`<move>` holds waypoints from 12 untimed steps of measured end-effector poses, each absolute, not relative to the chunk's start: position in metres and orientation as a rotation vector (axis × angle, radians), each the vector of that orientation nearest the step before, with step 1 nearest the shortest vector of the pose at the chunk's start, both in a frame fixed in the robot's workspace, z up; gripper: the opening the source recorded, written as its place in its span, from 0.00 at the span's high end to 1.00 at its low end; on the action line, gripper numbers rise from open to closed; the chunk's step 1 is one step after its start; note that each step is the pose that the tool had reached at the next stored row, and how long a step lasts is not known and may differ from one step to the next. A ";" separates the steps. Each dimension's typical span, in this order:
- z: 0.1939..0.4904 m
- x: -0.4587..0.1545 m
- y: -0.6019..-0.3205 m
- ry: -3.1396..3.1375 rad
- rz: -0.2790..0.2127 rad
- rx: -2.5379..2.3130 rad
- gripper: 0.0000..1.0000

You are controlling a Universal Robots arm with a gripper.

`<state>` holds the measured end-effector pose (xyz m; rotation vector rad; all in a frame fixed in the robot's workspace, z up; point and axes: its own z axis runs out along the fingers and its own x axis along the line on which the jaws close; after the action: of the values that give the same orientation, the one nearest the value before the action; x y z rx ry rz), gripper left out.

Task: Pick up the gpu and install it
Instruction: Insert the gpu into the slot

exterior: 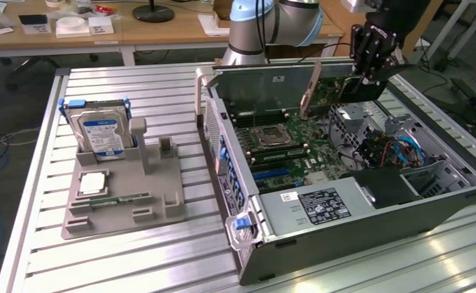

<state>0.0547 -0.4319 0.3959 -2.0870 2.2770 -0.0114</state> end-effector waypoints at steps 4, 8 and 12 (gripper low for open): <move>0.395 0.052 -0.432 2.277 -0.012 -2.087 0.73; 0.395 0.050 -0.432 2.277 -0.012 -2.087 0.73; 0.395 0.050 -0.432 2.277 -0.011 -2.087 0.73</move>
<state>0.0497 -0.4318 0.3949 -2.0868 2.2767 -0.0107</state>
